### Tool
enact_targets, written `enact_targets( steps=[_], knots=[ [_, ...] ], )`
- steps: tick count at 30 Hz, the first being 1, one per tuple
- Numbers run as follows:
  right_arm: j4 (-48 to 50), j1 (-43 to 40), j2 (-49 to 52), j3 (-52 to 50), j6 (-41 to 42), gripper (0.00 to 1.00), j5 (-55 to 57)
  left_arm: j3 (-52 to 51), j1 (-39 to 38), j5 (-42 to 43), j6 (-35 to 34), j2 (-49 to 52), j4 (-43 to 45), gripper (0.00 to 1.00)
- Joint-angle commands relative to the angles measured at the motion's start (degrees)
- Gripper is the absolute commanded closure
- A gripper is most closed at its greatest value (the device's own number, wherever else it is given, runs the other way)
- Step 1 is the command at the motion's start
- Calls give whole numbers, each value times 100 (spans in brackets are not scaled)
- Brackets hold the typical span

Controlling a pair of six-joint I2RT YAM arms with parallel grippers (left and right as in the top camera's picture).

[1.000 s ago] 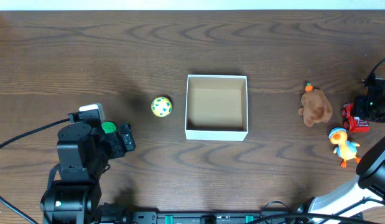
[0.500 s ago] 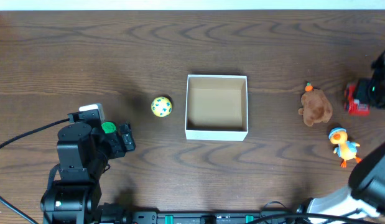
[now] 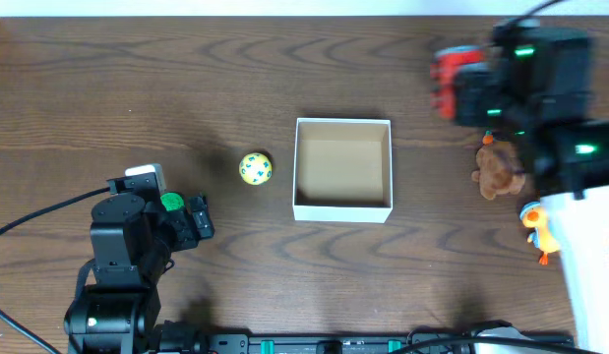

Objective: Pack container
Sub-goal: 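Carry the red truck into the white box and release it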

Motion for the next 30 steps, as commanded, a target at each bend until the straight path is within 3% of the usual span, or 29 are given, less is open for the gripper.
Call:
enact_targets(
  steps=[1,7,12,26,27,29,30],
  knots=[
    [-2,765,227,-201,1263,99,704,109,24,15,-9,-4,-13,2],
    [39,1646,946,-592,2081,99,796,109,24,15,-9,-4,-52,2],
    [50,1725,1552,-813,2704,99,1108,107,24,15,-9,-4,-57,2],
    [664,1532,3045,-918,2750,98,1110,107,24,13,-9,-4,-57,2],
    [684,1532,3062,-918,2743,96,1113,107,24,13,-9,-4,-57,2],
    [750,1534,3064,-918,2634,64,1113,107,24,15,-9,-4,-57,2],
    [791,1537,3060,-916,2551,53,1113,107,24,15,-9,-4,-57,2]
  ],
)
